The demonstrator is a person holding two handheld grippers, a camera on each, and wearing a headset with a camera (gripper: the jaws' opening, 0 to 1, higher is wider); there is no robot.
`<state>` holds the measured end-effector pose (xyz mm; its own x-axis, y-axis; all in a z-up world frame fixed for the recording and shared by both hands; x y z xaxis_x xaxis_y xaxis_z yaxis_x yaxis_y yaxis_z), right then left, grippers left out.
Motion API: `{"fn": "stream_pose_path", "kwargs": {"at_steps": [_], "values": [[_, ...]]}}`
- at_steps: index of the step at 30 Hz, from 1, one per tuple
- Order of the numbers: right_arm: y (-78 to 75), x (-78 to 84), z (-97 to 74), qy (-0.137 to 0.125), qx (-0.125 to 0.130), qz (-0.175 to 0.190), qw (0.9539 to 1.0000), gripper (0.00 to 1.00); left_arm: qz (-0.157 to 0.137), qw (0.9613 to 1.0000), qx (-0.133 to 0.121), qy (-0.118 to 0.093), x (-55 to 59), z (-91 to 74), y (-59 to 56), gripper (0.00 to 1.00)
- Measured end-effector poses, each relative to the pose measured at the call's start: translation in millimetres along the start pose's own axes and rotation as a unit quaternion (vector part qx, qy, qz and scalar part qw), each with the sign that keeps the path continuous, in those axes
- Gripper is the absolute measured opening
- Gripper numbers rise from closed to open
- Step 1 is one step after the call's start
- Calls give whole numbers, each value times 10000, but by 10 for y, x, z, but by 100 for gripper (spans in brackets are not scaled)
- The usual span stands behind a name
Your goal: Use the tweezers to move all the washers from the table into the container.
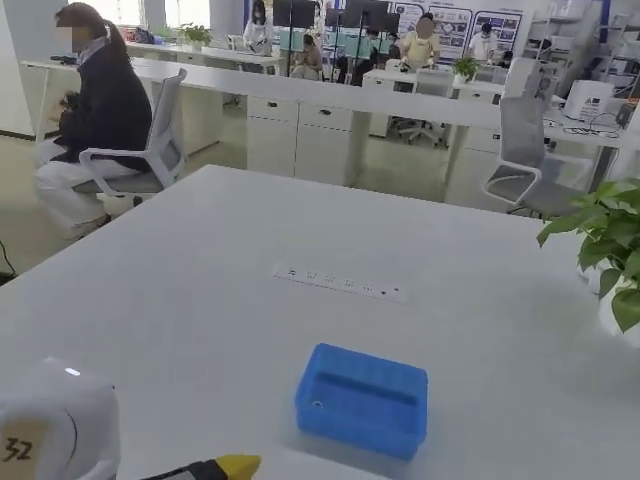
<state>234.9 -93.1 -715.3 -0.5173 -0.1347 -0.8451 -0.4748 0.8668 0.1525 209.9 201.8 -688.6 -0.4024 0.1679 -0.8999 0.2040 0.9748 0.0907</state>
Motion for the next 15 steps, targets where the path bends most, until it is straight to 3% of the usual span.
{"fn": "stream_pose_path", "kwargs": {"at_steps": [3,6,11,15], "values": [[9,27,20,76,34,-216,9997,99,71,10000,13,50,16,-3,-7,99],[11,33,20,106,44,-227,9997,99,140,9998,17,165,47,-7,-12,99],[10,11,15,56,33,-232,9997,99,140,9998,20,106,23,-14,-20,99],[7,-6,19,56,13,-199,9998,99,250,9995,21,188,51,9,-4,99]]}}
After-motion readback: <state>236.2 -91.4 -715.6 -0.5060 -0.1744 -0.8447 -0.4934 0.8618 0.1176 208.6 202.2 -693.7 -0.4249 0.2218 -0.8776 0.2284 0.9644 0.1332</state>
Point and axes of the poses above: the centre of the closed fingertips' face, and the gripper's own axes: z roughly forward along the fingers, y roughly to its left, x roughly out of its underside, the point moved 2 cm from there along -z, roughly backward along the fingers, and after that the axes turned 7 degrees about z, right-handed, at the moved point
